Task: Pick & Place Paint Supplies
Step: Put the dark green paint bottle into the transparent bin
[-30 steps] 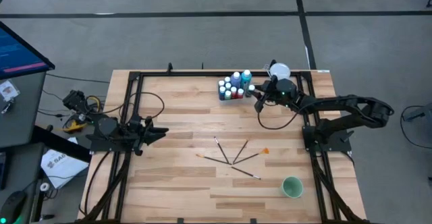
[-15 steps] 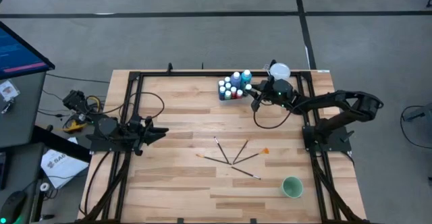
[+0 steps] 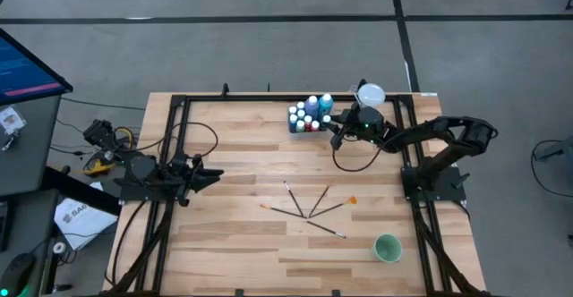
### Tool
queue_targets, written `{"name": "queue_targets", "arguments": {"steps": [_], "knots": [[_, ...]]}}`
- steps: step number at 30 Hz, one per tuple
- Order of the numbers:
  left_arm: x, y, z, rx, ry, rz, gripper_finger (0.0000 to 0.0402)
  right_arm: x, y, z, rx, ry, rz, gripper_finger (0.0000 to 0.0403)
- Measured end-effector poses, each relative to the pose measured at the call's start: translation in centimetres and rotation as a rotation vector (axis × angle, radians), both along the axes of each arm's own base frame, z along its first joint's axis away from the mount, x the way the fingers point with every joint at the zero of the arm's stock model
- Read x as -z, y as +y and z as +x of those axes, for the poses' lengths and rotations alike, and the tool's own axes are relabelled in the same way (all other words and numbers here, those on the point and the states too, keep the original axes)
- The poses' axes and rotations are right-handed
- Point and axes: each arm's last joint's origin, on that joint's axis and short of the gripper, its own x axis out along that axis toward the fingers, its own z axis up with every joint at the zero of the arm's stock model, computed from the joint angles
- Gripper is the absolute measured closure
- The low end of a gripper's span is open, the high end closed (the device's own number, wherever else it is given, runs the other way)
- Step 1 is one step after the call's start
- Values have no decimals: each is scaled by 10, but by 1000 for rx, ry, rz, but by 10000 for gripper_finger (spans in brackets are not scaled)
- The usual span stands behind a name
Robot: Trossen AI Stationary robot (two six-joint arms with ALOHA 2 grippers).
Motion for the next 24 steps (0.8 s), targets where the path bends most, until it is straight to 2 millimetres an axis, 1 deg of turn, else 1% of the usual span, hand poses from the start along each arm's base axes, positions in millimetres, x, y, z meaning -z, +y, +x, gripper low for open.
{"name": "queue_targets", "arguments": {"steps": [7,12,20,24], "knots": [[0,0,0,0,1,0,400,0,-2,-1,-1,3,-4,300],[0,0,0,0,0,0,400,2,-3,-3,-47,30,-1,300],[0,0,0,0,0,0,400,3,-2,-3,-66,43,-11,300],[0,0,0,0,0,0,400,10,-4,-2,-69,57,2,300]]}}
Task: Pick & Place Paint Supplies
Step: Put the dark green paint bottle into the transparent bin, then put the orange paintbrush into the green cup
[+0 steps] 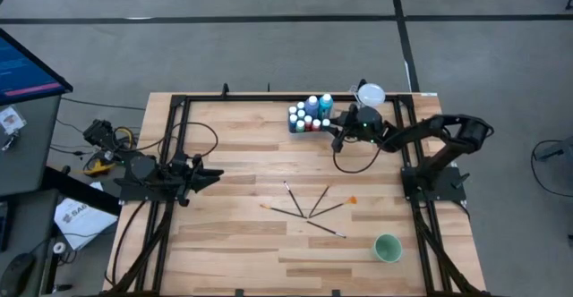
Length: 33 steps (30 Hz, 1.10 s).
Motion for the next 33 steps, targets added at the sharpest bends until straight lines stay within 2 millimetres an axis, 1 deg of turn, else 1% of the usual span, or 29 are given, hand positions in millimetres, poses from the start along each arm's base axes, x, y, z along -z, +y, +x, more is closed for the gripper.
{"name": "queue_targets", "arguments": {"steps": [5,11,13,16,24,27,33], "knots": [[0,0,0,0,0,0,400,7,-3,3,-12,-17,0,300],[0,0,0,0,0,0,400,7,-4,5,-11,-30,-5,299],[0,0,0,0,0,1,400,7,-4,5,-10,-33,-1,293],[0,0,0,0,0,0,400,7,-4,5,4,-48,30,272],[0,0,0,0,0,0,400,6,-3,5,27,-82,92,196],[0,0,0,0,0,0,400,-3,-2,3,27,-108,84,181],[0,0,0,0,0,0,400,-40,2,-6,21,-209,4,179]]}}
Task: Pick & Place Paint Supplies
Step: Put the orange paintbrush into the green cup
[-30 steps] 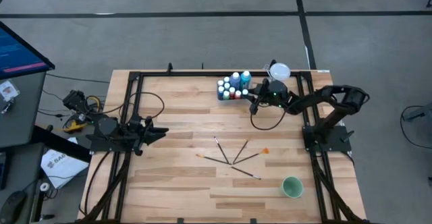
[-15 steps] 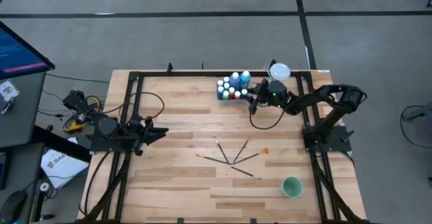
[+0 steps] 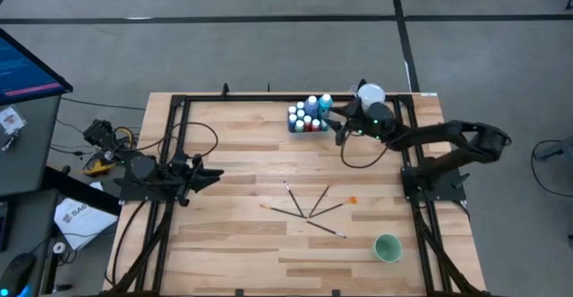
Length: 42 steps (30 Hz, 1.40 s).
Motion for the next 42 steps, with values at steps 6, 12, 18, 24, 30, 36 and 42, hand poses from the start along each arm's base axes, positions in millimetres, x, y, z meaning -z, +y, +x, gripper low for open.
{"name": "queue_targets", "arguments": {"steps": [6,12,18,24,30,36,42], "knots": [[0,0,0,0,0,0,400,-37,11,-16,0,-83,-60,192],[0,0,0,0,0,0,400,-81,31,-38,-24,-175,-129,204],[0,0,0,0,0,0,400,-132,60,-63,-95,-173,-151,216],[0,0,0,0,0,0,400,-161,85,-78,-138,-29,-132,225],[0,0,0,0,0,0,400,-161,106,-72,-195,187,-33,211],[0,0,0,0,0,0,400,-138,129,-54,-309,470,97,177],[0,0,0,0,0,0,400,-105,154,-28,-403,737,131,163]]}}
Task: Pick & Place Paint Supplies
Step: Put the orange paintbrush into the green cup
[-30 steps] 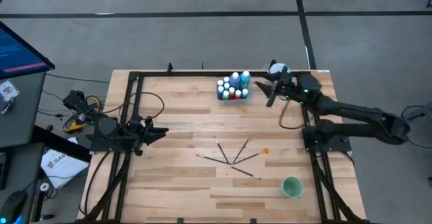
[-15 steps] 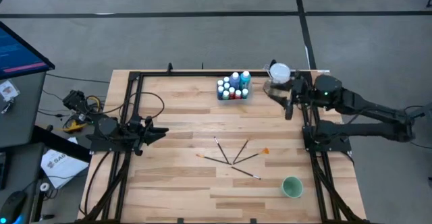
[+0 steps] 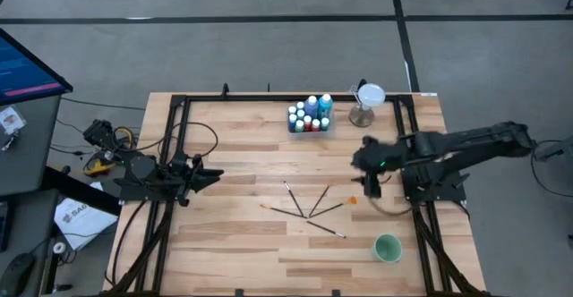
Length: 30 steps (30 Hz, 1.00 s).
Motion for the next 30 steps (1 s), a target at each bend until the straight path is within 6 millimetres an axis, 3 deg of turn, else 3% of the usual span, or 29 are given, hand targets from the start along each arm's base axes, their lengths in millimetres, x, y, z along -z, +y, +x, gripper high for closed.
{"name": "queue_targets", "arguments": {"steps": [13,21,30], "knots": [[0,0,0,0,0,0,400,85,51,38,-190,510,4,163],[0,0,0,0,0,0,400,116,63,59,-240,517,-15,163],[0,0,0,0,-2,-1,400,148,55,43,-204,542,-24,168]]}}
